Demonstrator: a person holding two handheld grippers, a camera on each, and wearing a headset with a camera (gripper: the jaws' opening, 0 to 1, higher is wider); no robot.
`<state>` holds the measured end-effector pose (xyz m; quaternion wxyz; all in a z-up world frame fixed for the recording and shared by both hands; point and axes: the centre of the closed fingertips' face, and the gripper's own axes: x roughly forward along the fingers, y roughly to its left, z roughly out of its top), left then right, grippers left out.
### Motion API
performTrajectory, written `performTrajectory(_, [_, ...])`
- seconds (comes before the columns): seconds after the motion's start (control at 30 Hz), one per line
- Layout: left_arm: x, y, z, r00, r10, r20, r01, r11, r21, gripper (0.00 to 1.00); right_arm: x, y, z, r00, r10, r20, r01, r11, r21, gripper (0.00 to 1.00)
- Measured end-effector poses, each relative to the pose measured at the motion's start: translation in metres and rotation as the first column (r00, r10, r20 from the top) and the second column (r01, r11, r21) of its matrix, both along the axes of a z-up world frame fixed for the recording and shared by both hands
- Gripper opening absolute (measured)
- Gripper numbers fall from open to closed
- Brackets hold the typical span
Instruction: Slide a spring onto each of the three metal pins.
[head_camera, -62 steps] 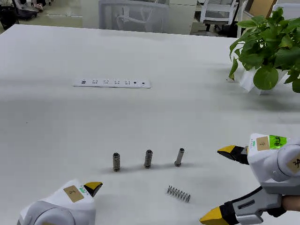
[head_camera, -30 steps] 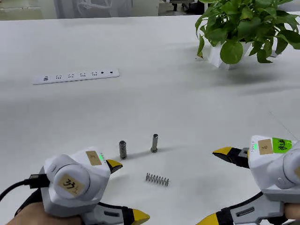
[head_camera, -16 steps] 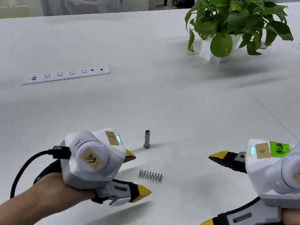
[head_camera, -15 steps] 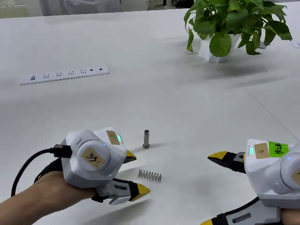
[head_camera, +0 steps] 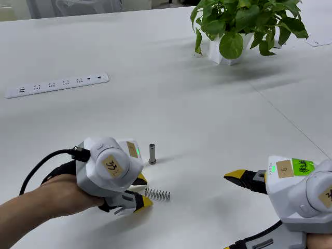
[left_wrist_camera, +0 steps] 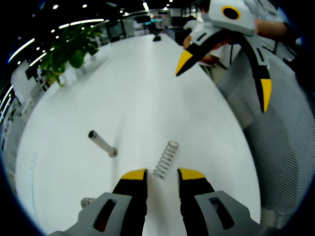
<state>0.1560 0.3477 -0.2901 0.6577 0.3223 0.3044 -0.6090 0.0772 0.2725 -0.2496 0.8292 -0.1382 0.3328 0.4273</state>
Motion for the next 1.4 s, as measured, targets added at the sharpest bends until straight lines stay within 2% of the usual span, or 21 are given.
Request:
performTrajectory(0.13, [-0.0004,-0.0004,-0.0051,0.999,-0.042,0.015,0.041,0.998,0.040,0.24,-0.0029,-0.0003,-0.0020,1.000,-0.004,-0.009,0.004,1.000,0.005,0.98])
performTrajectory(0.2, [-0.0016,-0.0020,-0.0050,0.999,-0.048,0.008,0.048,0.998,0.038,0.21,-0.0032,-0.0003,-0.0021,1.000,-0.006,-0.008,0.006,1.000,0.006,0.97])
performTrajectory(0.4, [-0.0041,0.0002,-0.0086,0.997,-0.070,-0.023,0.072,0.994,0.076,0.20,-0.0033,0.0016,-0.0020,1.000,-0.005,-0.009,0.005,1.000,0.013,0.97])
performTrajectory(0.63, [-0.0046,0.0002,-0.0096,0.995,-0.090,-0.033,0.093,0.989,0.111,0.19,-0.0043,0.0049,-0.0045,1.000,0.006,-0.011,-0.006,1.000,0.009,0.97])
performTrajectory(0.93, [-0.0043,0.0005,-0.0106,0.993,-0.118,-0.028,0.121,0.981,0.152,0.13,-0.0060,0.0062,-0.0048,1.000,0.012,-0.012,-0.012,1.000,0.006,0.97])
performTrajectory(1.03, [-0.0040,0.0001,-0.0106,0.992,-0.127,-0.017,0.128,0.978,0.165,0.12,-0.0059,0.0063,-0.0047,1.000,0.011,-0.012,-0.011,1.000,0.007,0.97])
performTrajectory(1.2, [-0.0035,0.0010,-0.0100,0.995,-0.103,-0.014,0.104,0.980,0.167,0.11,-0.0067,0.0062,-0.0061,1.000,0.015,-0.018,-0.015,1.000,0.002,0.96])
performTrajectory(1.33, [-0.0052,0.0026,-0.0090,0.997,-0.072,-0.013,0.073,0.986,0.151,0.10,-0.0067,0.0066,-0.0063,1.000,0.018,-0.018,-0.018,1.000,0.000,0.96])
performTrajectory(1.4, [-0.0064,0.0025,-0.0084,0.999,-0.032,-0.016,0.034,0.990,0.135,0.10,-0.0063,0.0063,-0.0063,1.000,0.017,-0.018,-0.017,1.000,-0.001,0.96])
